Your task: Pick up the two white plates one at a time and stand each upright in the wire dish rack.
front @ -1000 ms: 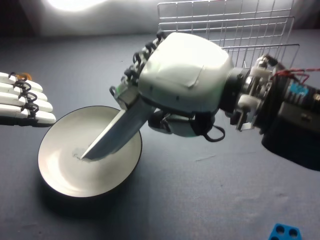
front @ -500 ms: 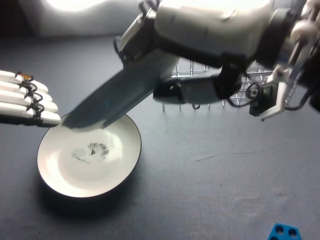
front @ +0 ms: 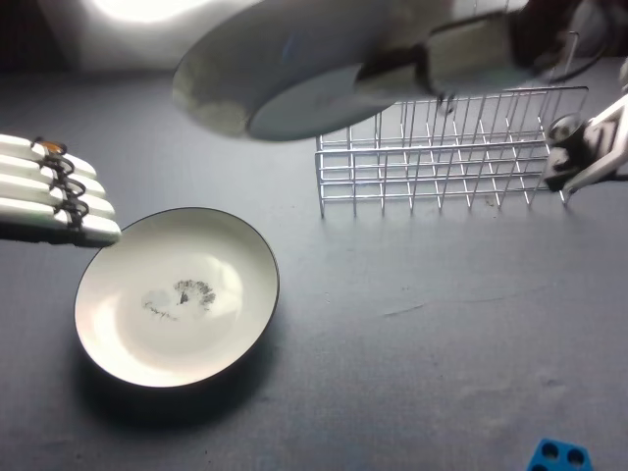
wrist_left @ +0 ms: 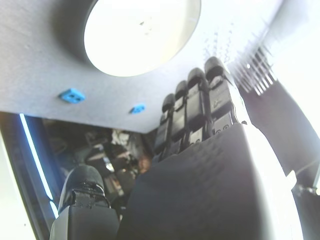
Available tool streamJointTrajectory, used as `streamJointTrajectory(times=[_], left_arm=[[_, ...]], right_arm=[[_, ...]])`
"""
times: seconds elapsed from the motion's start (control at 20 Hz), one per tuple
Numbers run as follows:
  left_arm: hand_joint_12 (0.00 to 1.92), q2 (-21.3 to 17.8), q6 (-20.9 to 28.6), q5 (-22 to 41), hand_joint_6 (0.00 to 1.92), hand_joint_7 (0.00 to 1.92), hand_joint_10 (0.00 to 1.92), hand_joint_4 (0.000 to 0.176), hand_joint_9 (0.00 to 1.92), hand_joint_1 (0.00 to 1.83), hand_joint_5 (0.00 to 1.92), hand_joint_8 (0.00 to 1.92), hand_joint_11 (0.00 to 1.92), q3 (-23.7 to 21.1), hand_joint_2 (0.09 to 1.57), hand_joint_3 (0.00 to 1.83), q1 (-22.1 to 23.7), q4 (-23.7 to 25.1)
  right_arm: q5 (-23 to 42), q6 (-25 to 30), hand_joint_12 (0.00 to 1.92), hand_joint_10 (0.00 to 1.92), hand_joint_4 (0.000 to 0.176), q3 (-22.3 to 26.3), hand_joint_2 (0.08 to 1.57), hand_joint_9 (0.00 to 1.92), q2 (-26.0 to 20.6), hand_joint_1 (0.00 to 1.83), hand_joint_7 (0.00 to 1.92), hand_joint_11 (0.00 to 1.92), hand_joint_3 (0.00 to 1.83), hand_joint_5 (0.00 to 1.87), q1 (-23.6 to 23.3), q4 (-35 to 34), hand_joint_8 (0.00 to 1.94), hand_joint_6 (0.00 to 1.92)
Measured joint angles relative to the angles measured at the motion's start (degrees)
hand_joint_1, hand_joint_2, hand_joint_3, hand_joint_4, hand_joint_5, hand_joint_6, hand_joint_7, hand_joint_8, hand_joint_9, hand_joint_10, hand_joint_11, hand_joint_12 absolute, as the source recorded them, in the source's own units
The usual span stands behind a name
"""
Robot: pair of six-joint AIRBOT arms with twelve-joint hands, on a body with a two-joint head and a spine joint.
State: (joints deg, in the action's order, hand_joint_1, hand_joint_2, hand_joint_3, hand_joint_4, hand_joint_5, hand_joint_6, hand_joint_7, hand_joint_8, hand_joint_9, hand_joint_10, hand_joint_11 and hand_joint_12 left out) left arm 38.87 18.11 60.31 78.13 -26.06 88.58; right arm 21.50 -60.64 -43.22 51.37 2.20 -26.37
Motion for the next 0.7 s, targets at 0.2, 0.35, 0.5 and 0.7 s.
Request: streamJointTrajectory(times=[0.2,0.35,0.5,0.7], left_arm=[[0.18,-0.2,0.0,-0.1,0.00,0.09,0.00,0.000,0.08,0.00,0.05,0.00,0.00,-0.2,1.04,0.00,0.0,0.4],[0.18,-0.2,0.0,-0.6,0.00,0.08,0.00,0.000,0.08,0.00,0.06,0.00,0.00,-0.2,1.05,0.00,0.0,0.7],[0.16,-0.1,0.0,-0.5,0.00,0.08,0.00,0.000,0.07,0.00,0.07,0.00,0.00,0.2,1.04,0.00,0.1,1.1],[0.24,0.3,1.0,-1.0,0.00,0.10,0.00,0.000,0.09,0.00,0.10,0.00,0.00,1.4,1.05,0.00,0.3,1.5]], right_arm=[[-0.6,2.2,1.17,1.04,0.000,-0.4,1.07,1.04,-2.8,1.39,1.08,0.85,0.00,0.98,-0.5,0.0,0.76,0.92],[-3.5,2.3,1.17,1.05,0.000,-0.3,1.08,1.03,-3.0,1.38,1.06,0.83,0.00,0.96,-0.5,0.7,0.77,0.97],[-3.3,2.9,1.16,1.04,0.000,-0.4,1.08,1.04,-3.0,1.38,1.08,0.85,0.00,0.95,0.8,0.9,0.76,0.97],[-1.9,3.6,1.15,1.04,0.000,-1.7,1.08,1.03,-4.3,1.38,1.07,0.86,0.00,0.94,1.3,1.8,0.78,1.00]])
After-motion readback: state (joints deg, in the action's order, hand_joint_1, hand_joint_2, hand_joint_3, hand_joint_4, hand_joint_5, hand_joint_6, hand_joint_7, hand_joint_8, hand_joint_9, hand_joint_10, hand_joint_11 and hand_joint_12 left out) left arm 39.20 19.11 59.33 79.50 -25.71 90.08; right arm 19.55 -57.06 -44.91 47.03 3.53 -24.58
